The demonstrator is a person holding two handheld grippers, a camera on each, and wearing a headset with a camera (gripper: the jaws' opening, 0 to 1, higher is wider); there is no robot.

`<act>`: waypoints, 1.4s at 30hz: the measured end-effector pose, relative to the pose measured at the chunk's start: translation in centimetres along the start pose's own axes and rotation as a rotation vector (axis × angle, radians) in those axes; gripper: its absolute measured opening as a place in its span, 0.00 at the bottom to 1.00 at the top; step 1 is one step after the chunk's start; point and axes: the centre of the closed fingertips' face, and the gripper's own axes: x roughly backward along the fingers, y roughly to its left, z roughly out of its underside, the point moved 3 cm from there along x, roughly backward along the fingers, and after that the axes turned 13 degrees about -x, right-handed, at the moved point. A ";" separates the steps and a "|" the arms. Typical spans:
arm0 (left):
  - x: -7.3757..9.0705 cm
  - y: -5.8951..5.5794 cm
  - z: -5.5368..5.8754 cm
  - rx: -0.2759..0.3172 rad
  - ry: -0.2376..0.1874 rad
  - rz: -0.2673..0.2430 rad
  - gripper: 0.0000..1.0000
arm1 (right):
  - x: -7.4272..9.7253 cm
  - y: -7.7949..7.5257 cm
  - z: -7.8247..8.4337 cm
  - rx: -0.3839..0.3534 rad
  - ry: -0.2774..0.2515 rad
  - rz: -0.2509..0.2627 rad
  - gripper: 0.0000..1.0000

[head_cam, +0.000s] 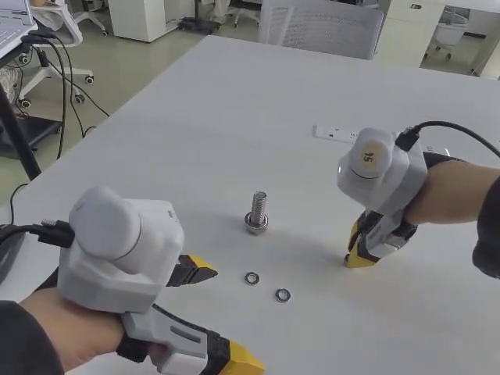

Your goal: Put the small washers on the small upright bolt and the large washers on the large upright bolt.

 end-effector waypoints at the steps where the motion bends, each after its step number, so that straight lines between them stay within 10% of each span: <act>1: 0.0 0.0 0.0 0.000 0.000 0.000 0.78 | 0.0 -0.1 0.1 -0.001 -0.001 0.001 0.18; 26: 0.0 -0.3 -0.1 -0.008 0.001 0.007 0.78 | 1.0 0.7 2.8 -0.096 -0.011 0.017 0.32; 42: 0.0 -0.3 -0.5 -0.018 -0.009 0.007 0.78 | 1.2 3.7 3.7 -0.096 -0.013 -0.001 0.32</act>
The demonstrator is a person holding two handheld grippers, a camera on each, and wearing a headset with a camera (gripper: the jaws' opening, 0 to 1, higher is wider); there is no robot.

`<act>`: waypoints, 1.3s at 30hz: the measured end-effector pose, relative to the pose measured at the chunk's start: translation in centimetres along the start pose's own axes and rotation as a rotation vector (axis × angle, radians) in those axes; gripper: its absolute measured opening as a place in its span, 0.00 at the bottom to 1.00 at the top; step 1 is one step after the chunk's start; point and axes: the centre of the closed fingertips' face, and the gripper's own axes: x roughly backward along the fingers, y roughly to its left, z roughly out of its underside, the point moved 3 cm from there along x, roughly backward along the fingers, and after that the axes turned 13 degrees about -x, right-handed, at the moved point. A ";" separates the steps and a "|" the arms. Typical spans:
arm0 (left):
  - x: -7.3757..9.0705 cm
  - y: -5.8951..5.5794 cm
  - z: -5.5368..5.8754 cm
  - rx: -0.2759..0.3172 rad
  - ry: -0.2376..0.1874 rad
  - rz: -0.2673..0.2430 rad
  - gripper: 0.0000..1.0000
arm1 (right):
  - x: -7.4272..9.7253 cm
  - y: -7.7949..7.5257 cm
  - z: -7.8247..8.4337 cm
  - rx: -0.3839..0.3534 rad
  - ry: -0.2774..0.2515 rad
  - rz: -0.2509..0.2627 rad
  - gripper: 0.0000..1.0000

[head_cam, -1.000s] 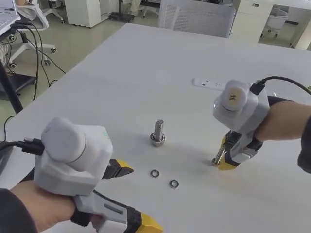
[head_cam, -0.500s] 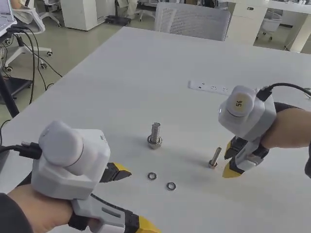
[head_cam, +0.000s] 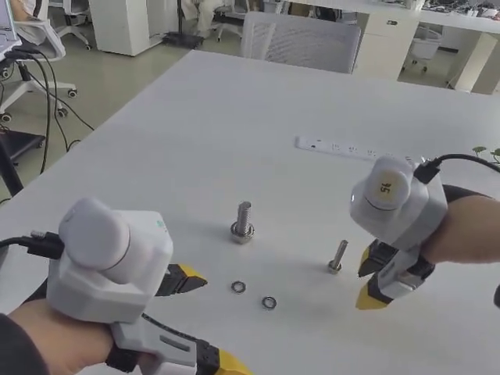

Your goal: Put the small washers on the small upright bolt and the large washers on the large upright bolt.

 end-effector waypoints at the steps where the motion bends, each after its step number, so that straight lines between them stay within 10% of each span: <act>1: 0.0 0.0 0.0 -0.001 0.000 0.000 0.78 | 0.0 0.1 0.0 0.001 0.000 -0.001 0.32; 17: 0.1 0.1 -0.1 -0.013 -0.008 -0.006 0.78 | -0.3 3.4 -1.3 0.052 -0.003 -0.033 0.32; 39: 0.3 0.0 0.0 -0.021 -0.011 -0.018 0.78 | -1.3 5.9 -7.5 0.173 -0.034 -0.050 0.31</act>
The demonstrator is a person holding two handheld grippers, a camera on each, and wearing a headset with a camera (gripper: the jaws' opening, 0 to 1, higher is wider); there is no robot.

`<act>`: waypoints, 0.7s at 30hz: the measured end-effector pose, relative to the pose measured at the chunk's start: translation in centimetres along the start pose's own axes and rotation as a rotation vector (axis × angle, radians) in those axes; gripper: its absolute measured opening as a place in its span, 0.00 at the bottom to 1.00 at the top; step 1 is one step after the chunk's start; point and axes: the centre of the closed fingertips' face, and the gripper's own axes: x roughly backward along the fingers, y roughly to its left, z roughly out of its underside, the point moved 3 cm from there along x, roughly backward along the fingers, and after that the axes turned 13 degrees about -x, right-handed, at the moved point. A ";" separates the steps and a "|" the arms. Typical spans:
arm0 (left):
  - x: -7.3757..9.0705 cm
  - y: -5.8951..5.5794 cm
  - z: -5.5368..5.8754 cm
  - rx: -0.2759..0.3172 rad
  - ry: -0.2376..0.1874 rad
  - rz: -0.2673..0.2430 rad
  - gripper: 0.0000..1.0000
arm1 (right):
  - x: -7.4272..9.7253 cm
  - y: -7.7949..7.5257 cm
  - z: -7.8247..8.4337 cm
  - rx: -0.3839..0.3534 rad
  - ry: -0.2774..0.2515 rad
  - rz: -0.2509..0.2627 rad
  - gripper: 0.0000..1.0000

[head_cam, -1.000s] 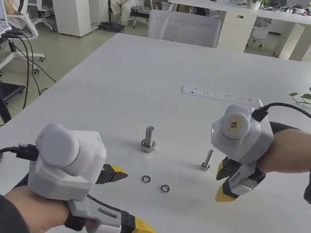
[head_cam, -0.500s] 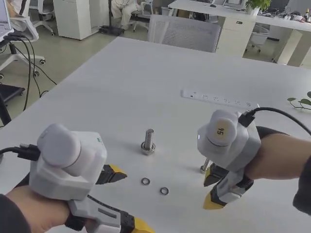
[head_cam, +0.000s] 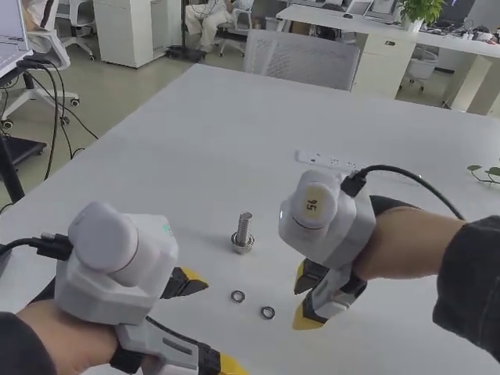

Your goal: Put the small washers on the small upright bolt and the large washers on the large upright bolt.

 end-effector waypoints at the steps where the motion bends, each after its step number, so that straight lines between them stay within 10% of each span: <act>1: 0.0 0.0 0.0 0.000 0.000 0.001 0.78 | -0.2 0.0 -0.3 0.006 -0.001 -0.001 0.31; 21: 0.1 0.0 0.1 0.007 -0.004 -0.002 0.78 | -2.4 0.2 -1.7 0.057 0.017 -0.020 0.25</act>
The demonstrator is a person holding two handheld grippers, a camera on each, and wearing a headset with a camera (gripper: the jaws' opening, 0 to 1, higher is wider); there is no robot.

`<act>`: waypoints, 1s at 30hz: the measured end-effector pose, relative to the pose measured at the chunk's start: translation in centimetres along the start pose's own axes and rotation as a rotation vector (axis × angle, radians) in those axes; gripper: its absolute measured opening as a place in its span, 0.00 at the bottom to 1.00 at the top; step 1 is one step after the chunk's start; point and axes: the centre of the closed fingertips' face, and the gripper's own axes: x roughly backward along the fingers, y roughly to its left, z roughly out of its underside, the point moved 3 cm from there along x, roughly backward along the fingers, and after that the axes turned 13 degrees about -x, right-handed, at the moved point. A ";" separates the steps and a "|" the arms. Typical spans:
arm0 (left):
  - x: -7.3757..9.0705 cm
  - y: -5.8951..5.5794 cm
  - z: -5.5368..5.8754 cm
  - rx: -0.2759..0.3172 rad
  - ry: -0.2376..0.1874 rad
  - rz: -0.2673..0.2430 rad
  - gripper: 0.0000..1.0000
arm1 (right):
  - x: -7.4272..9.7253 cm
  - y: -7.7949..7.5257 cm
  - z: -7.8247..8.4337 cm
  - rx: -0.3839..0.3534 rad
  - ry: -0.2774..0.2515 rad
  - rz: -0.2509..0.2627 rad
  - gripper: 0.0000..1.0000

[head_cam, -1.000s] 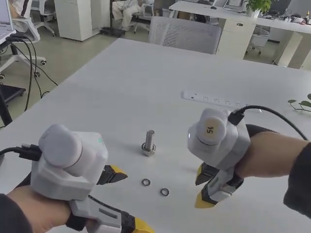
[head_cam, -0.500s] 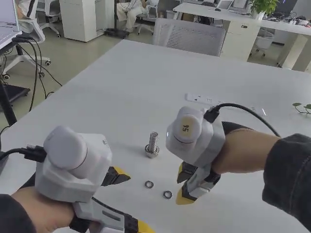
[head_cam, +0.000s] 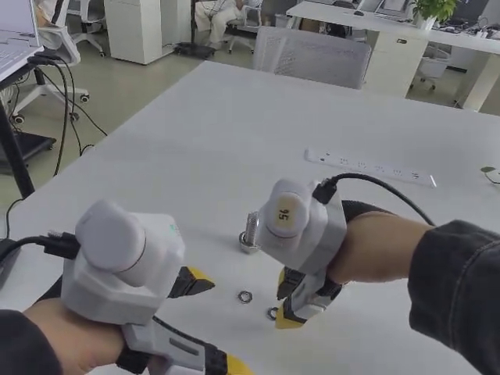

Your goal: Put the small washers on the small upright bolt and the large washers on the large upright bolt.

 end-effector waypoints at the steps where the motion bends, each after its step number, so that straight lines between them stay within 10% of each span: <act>1: 0.0 0.0 0.0 0.000 0.001 0.000 0.78 | -0.1 0.0 0.0 0.001 0.000 -0.001 0.24; 30: 0.0 0.0 0.1 0.003 -0.002 0.003 0.78 | -0.7 0.0 -0.3 0.041 0.004 0.003 0.15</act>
